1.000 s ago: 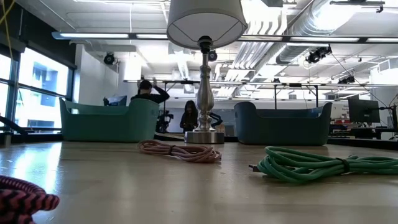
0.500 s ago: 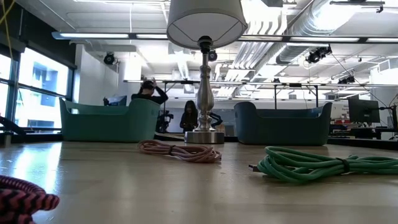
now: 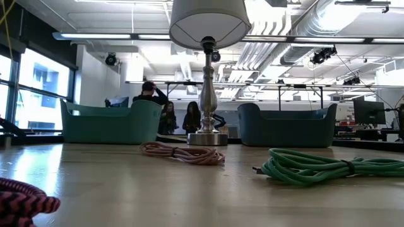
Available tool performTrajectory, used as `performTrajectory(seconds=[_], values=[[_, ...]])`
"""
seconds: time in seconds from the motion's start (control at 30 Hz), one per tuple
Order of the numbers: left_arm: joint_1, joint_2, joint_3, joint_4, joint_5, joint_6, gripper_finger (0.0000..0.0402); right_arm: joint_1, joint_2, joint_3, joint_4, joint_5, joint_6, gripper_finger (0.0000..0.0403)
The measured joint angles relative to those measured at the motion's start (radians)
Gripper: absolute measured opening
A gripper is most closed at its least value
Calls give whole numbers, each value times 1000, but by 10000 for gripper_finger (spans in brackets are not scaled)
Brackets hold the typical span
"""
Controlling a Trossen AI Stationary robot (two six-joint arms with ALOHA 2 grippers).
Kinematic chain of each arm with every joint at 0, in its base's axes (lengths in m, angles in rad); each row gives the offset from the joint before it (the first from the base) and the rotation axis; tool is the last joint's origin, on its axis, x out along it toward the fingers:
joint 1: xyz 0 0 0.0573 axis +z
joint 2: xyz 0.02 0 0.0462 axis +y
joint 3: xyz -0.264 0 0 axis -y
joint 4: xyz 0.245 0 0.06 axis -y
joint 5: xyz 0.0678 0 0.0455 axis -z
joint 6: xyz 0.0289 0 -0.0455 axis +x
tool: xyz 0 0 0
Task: Pick & Place USB Port
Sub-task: Put the blue and black charger cable into the blue bin
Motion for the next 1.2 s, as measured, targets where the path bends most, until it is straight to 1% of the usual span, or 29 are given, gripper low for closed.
performTrajectory(seconds=[0.17, 0.37, 0.6, 0.8, 0.93, 1.07, 1.2], values=[[0, 0, 0, -5, 12, 0, 18, -26, 8, 0, 26, -48, 2, 227], [0, 0, 0, -33, 18, 0, 17, -57, 12, 0, 19, -100, 44, 225], [13, -1, 0, -52, 29, 0, 17, -73, 46, 0, 37, -164, 44, 225], [29, -1, 0, -77, 45, -8, 17, -79, 63, 0, 58, -181, 31, 224], [28, -1, 0, -75, 52, -7, 17, -79, 63, 0, 72, -155, 21, 223], [38, -1, 0, -74, 61, -8, 17, -83, 63, 0, 66, -163, 21, 204], [42, -1, 0, -82, 74, -8, 17, -91, 63, 0, 58, -163, 27, 169]])
